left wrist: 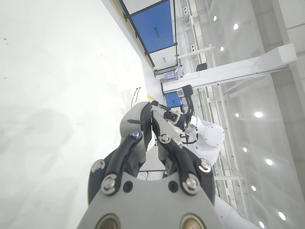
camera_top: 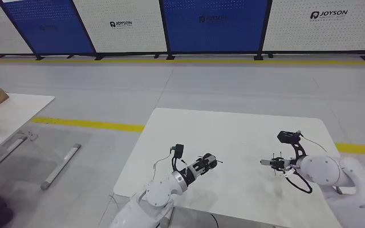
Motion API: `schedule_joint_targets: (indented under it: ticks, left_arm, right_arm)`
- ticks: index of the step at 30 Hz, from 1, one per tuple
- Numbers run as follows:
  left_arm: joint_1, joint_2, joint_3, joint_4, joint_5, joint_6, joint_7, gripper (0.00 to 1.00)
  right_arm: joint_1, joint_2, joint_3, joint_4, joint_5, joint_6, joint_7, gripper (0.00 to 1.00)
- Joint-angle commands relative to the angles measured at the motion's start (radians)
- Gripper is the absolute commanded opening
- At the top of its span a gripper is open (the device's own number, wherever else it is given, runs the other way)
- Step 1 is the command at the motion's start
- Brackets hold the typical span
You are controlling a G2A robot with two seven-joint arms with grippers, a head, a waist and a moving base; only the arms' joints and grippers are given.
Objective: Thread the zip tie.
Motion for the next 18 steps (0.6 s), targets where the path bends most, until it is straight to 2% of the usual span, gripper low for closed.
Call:
schedule_joint_targets:
  ticks: [1, 3, 4, 5, 6, 7, 9, 12, 18]
  left_arm:
    - [0.000, 0.000, 0.000, 0.000, 0.000, 0.000, 0.000, 0.00]
    - [0.000, 0.000, 0.000, 0.000, 0.000, 0.000, 0.000, 0.00]
    - [0.000, 0.000, 0.000, 0.000, 0.000, 0.000, 0.000, 0.00]
    - [0.000, 0.000, 0.000, 0.000, 0.000, 0.000, 0.000, 0.00]
    - [0.000, 0.000, 0.000, 0.000, 0.000, 0.000, 0.000, 0.00]
    - [0.000, 0.000, 0.000, 0.000, 0.000, 0.000, 0.000, 0.00]
    - [0.000, 0.000, 0.000, 0.000, 0.000, 0.000, 0.000, 0.00]
    - [0.000, 0.000, 0.000, 0.000, 0.000, 0.000, 0.000, 0.00]
    - [0.000, 0.000, 0.000, 0.000, 0.000, 0.000, 0.000, 0.00]
  right_arm:
    - [0.013, 0.001, 0.007, -0.001, -0.008, -0.003, 0.020, 1.00]
    - [0.024, 0.001, 0.011, -0.003, -0.017, -0.005, 0.036, 1.00]
    - [0.029, 0.001, 0.011, -0.004, -0.024, -0.006, 0.044, 0.83]
    - [0.034, 0.001, 0.008, -0.003, -0.032, -0.008, 0.053, 0.78]
    - [0.043, 0.000, 0.003, 0.001, -0.043, -0.010, 0.069, 0.55]
    - [0.050, -0.002, -0.002, 0.005, -0.049, -0.009, 0.078, 0.47]
    - [0.067, -0.006, -0.018, 0.023, -0.059, -0.010, 0.102, 0.45]
    - [0.097, -0.015, -0.047, 0.062, -0.068, 0.010, 0.136, 0.49]
    - [0.144, -0.038, -0.098, 0.134, -0.060, 0.016, 0.126, 0.47]
